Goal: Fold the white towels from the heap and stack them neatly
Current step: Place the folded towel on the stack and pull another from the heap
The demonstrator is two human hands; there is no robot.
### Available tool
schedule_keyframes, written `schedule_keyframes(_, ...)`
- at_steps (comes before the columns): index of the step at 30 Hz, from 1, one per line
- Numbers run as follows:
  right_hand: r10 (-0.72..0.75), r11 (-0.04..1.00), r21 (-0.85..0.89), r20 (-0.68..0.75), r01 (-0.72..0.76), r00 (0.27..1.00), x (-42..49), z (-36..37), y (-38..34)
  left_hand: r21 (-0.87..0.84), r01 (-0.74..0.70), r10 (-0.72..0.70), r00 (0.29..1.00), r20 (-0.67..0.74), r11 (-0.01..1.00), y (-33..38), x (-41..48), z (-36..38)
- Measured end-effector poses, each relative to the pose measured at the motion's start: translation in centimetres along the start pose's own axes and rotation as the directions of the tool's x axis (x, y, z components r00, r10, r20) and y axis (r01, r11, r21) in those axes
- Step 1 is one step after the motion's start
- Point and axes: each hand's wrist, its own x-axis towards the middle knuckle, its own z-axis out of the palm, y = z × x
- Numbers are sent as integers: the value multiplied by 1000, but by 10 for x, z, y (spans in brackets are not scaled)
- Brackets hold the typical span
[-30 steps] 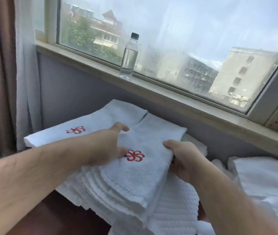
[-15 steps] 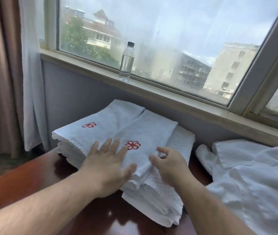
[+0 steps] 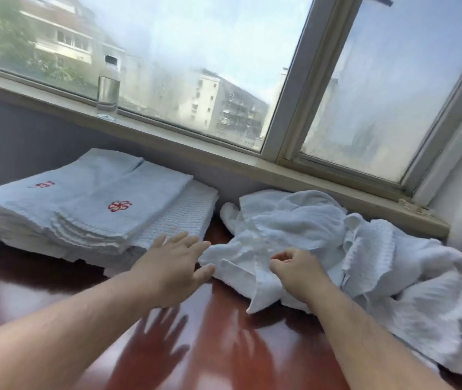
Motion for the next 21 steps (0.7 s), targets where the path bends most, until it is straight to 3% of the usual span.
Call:
schedule_keyframes(7,106,994,16,-185,-105,977,-9,-75,99,-142,-109,119,991,59,984,109,44,49)
schedule_keyframes(11,126,992,55,-293,-115,948,3,-105,140,-161,-191,184,981,-57,968,150,80,64)
schedule_keyframes(13,128,988,127,-330,-91,935,13,-112,155,-101,-227,206,960,-189,969,165,101,66)
schedule_keyframes(16,67,986,164,-355,-9,932,31,-110,163,2,-163,152,915,-375,987,175,131,66)
schedule_keyframes(19,17,971,232,-315,60,949,48,-97,162,-6,-62,56,934,-352,998,172,160,71)
schedule_keyframes(21,45,973,225,-380,45,924,58,-88,163,28,-56,62,948,-314,998,169,169,80)
